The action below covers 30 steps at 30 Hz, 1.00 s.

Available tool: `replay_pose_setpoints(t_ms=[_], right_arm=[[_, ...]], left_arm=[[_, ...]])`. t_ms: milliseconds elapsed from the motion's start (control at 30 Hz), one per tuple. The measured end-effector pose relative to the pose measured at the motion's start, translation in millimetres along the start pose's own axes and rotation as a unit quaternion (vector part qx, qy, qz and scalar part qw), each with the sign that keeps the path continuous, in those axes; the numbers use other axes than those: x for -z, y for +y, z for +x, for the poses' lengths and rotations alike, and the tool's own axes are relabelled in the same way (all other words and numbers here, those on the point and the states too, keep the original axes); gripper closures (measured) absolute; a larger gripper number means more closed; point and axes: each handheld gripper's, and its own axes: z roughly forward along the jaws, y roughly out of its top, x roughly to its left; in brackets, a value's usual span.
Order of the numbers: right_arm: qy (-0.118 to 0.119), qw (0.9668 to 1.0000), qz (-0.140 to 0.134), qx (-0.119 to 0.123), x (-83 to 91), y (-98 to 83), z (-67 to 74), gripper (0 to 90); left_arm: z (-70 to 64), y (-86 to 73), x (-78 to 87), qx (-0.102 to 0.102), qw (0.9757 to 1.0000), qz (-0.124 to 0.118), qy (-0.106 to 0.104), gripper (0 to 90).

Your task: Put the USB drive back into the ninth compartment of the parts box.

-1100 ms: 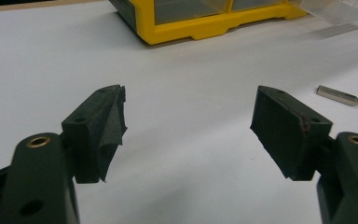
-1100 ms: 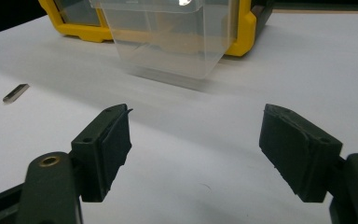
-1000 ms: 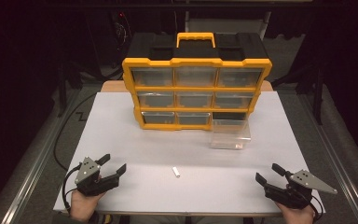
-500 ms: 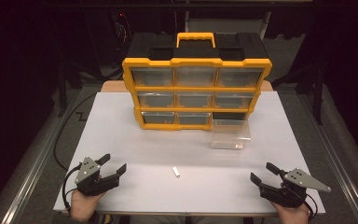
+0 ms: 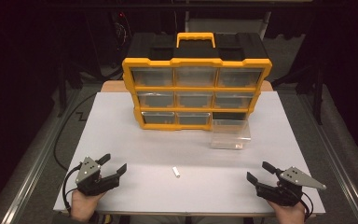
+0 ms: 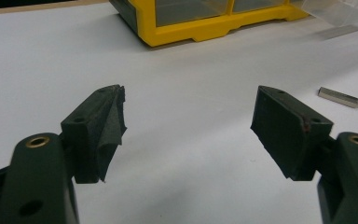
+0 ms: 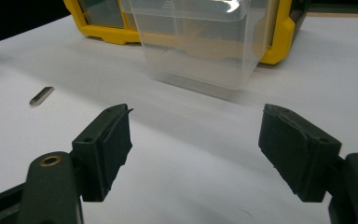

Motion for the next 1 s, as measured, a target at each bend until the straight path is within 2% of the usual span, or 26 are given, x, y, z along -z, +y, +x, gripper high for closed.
replay_pose_setpoints(t_ms=[367,1000], right_arm=[[0.007,1.0000,-0.003,0.000,-3.7,1.9,3.3,26.0],[0.034,0.9994,0.000,0.011,-16.4,6.6,17.0,26.3]], left_arm=[[-0.2,0.1,-0.3,0.001,1.0000,0.000,-0.001,26.3],[-0.1,0.1,-0.3,0.001,1.0000,0.001,-0.001,26.2]])
